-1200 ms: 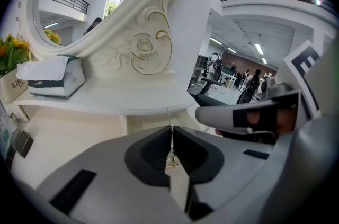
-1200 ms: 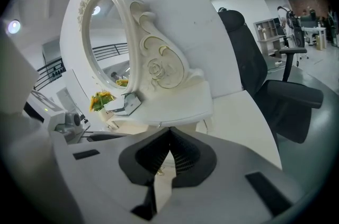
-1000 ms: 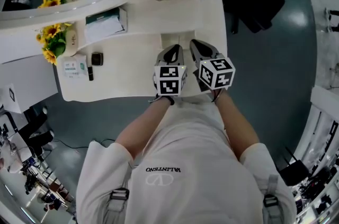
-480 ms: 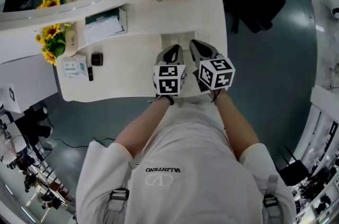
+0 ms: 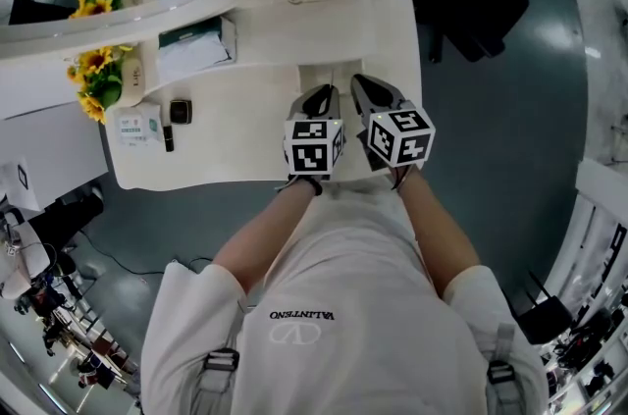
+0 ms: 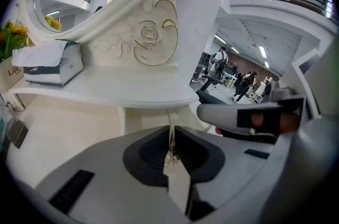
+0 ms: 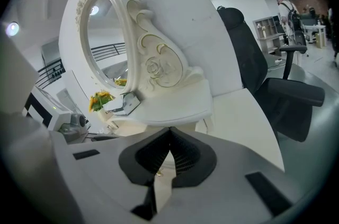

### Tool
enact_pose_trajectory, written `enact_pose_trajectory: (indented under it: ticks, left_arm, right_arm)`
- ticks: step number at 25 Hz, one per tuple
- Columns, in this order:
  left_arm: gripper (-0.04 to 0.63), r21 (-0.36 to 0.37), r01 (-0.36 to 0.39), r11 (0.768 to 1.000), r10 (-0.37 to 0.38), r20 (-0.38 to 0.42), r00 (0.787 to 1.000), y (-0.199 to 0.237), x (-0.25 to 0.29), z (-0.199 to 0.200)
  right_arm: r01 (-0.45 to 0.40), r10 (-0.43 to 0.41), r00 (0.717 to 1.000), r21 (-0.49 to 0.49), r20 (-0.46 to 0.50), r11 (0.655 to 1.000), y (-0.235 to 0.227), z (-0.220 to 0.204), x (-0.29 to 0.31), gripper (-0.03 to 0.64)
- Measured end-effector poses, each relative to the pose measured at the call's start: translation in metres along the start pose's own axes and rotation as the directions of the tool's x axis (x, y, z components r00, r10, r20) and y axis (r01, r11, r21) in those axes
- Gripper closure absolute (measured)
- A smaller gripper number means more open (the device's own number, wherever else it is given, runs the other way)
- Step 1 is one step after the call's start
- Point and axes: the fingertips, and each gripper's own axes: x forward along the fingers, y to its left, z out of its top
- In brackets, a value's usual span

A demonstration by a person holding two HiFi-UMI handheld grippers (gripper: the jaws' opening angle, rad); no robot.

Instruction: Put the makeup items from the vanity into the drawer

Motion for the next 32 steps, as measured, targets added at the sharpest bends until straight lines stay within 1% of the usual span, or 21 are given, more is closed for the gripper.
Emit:
enact_pose_trajectory:
  ticks: [2, 3, 8, 14, 16, 17, 19, 21, 25, 28, 32]
  left_arm:
    - [0.524, -0.011, 0.010, 1.000, -0.010, -0.004, 1.000, 0.000, 0.001, 0.000]
    - [0.517, -0.012, 0.012, 1.000, -0.012, -0.005, 1.000, 0.000, 0.001, 0.000]
    - [0.518, -0.008, 0.001, 1.000, -0.001, -0.001, 1.000, 0.004, 0.001, 0.001]
    - [0.519, 0.005, -0.016, 1.000, 0.015, 0.037, 0.999, 0.009, -0.005, 0.008]
    - [0.534, 0.013, -0.028, 1.000, 0.027, 0.060, 0.998, 0.013, -0.010, 0.012]
    - [0.559, 0.018, -0.034, 0.999, 0.033, 0.071, 0.997, 0.014, -0.012, 0.014]
    - [0.585, 0.034, -0.042, 0.999, 0.039, 0.083, 0.996, 0.017, -0.016, 0.015]
    - [0.591, 0.058, -0.048, 0.997, 0.042, 0.095, 0.995, 0.018, -0.021, 0.016]
    - [0.591, 0.094, -0.061, 0.994, 0.045, 0.166, 0.985, 0.020, -0.040, 0.029]
    - [0.591, 0.118, -0.064, 0.991, 0.036, 0.225, 0.974, 0.024, -0.059, 0.041]
    - [0.591, 0.154, -0.066, 0.986, 0.014, 0.313, 0.950, 0.034, -0.093, 0.060]
  right_arm:
    - [0.000, 0.000, 1.000, -0.001, 0.000, 1.000, 0.000, 0.001, 0.001, 0.604]
    - [0.000, 0.000, 1.000, -0.001, 0.000, 1.000, 0.000, 0.001, 0.001, 0.604]
    - [-0.001, 0.001, 1.000, 0.000, -0.002, 1.000, 0.001, 0.001, 0.002, 0.604]
    - [0.004, -0.004, 1.000, 0.001, 0.005, 1.000, 0.000, 0.004, 0.002, 0.604]
    - [0.009, -0.009, 1.000, -0.001, 0.016, 1.000, 0.000, 0.008, 0.001, 0.604]
    - [0.015, -0.015, 1.000, -0.004, 0.027, 1.000, 0.000, 0.010, 0.001, 0.604]
    - [0.037, -0.036, 0.997, -0.009, 0.063, 0.999, -0.001, 0.017, -0.003, 0.604]
    - [0.068, -0.066, 0.992, -0.011, 0.105, 0.998, -0.003, 0.024, -0.009, 0.604]
    - [0.122, -0.120, 0.979, -0.007, 0.162, 0.992, -0.010, 0.038, -0.021, 0.604]
    - [0.149, -0.150, 0.965, 0.021, 0.213, 0.989, -0.016, 0.054, -0.034, 0.606]
    - [0.149, -0.146, 0.951, 0.011, 0.274, 0.989, -0.004, 0.078, -0.050, 0.606]
